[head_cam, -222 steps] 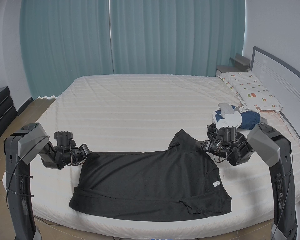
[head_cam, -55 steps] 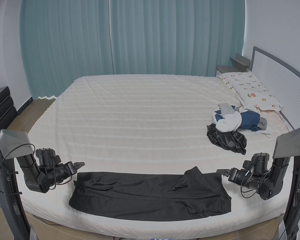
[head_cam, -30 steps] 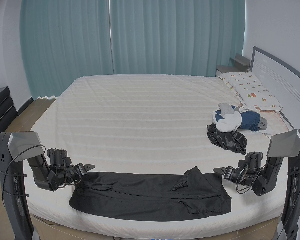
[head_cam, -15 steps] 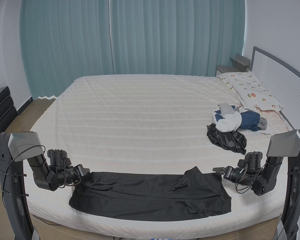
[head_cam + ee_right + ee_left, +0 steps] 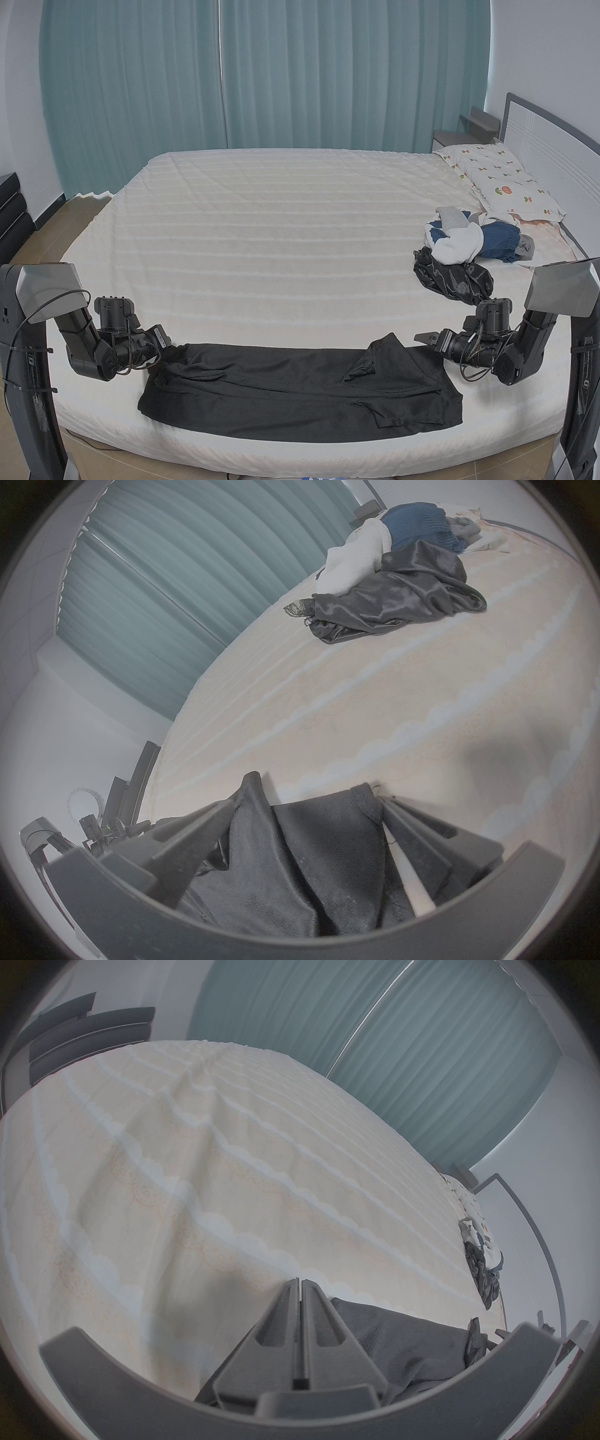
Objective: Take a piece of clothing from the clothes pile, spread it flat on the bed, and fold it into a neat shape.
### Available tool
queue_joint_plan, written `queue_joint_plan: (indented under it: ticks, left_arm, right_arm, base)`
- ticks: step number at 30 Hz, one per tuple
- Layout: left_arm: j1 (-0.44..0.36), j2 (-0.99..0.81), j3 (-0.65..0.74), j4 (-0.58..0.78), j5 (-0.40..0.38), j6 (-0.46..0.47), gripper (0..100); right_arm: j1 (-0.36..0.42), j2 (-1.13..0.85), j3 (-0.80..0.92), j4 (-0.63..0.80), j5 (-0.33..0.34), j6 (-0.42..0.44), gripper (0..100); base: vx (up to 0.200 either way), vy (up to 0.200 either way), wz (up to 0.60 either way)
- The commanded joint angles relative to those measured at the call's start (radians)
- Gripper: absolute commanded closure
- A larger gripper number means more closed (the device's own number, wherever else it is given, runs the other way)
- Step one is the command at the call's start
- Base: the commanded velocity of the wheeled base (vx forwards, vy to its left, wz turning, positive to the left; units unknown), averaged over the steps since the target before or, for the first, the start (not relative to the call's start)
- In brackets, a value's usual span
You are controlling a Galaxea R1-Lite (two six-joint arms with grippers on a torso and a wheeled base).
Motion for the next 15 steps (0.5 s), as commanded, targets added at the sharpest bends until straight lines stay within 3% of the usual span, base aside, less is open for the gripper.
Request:
queue_joint_plan:
  ticks: [1,8,15]
  left_arm:
    - [0.002,-0.002,0.001,-0.001,0.001,-0.002,100]
    - [0.002,0.0,0.001,-0.001,0.002,-0.003,100]
    - [0.008,0.01,-0.015,-0.03,0.056,-0.035,100]
  right_arm:
    - [0.008,0.018,-0.027,0.003,-0.002,0.0,100]
    - [-0.012,0.016,-0.047,0.003,-0.017,0.0,100]
    - [-0.055,0.024,-0.091,0.003,-0.017,0.0,100]
  base:
    - [0.0,0.0,0.0]
    - [0.0,0.0,0.0]
    - [0.0,0.0,0.0]
